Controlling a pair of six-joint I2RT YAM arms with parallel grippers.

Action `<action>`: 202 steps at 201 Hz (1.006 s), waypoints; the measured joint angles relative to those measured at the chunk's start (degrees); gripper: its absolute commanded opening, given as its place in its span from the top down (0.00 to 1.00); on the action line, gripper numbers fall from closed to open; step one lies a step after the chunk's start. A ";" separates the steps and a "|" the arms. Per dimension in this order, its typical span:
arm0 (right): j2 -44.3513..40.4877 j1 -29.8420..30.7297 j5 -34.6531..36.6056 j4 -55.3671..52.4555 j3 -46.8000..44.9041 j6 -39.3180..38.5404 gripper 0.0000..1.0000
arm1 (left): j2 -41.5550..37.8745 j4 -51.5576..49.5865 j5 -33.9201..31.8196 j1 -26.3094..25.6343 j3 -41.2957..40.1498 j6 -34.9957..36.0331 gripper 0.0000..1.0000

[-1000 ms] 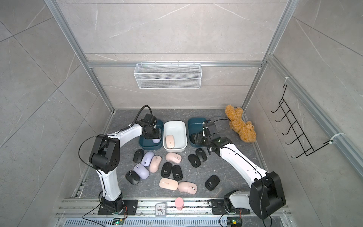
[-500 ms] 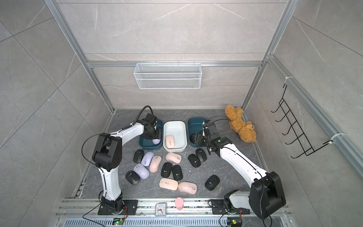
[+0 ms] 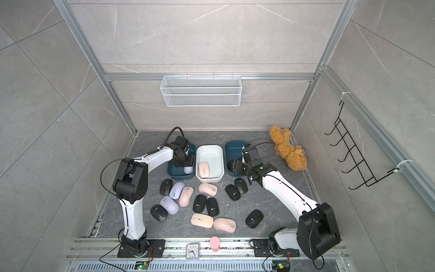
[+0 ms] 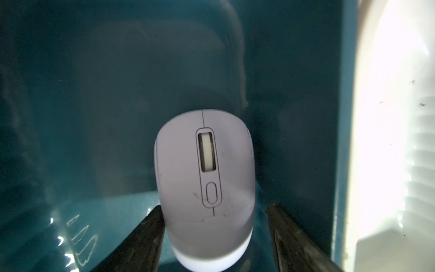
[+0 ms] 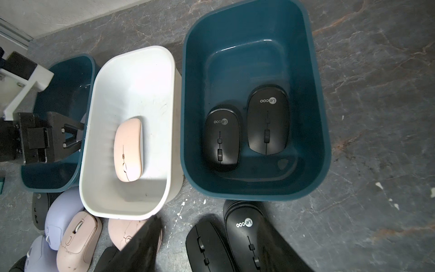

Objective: Place the mice by color into the storage box
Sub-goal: Place the mouse in the storage box, then pick up the mouse from the center of the board.

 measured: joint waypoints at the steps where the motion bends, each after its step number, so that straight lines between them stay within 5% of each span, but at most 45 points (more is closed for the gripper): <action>1: 0.02 0.00 0.00 0.02 0.04 0.00 0.33 | 0.00 0.00 0.00 0.00 0.00 0.00 0.28; 86: -1.46 0.00 0.17 -2.01 3.67 -0.39 0.33 | -1.88 -0.46 -0.28 0.00 0.70 -0.63 0.29; 153: -6.69 0.00 0.66 -4.66 3.80 -0.59 0.33 | -14.64 -0.35 -3.91 0.00 -0.04 -0.68 0.31; 202: -11.72 0.00 0.59 -6.01 0.42 -0.46 0.33 | -26.29 2.12 -6.19 -0.02 -9.25 -1.01 0.31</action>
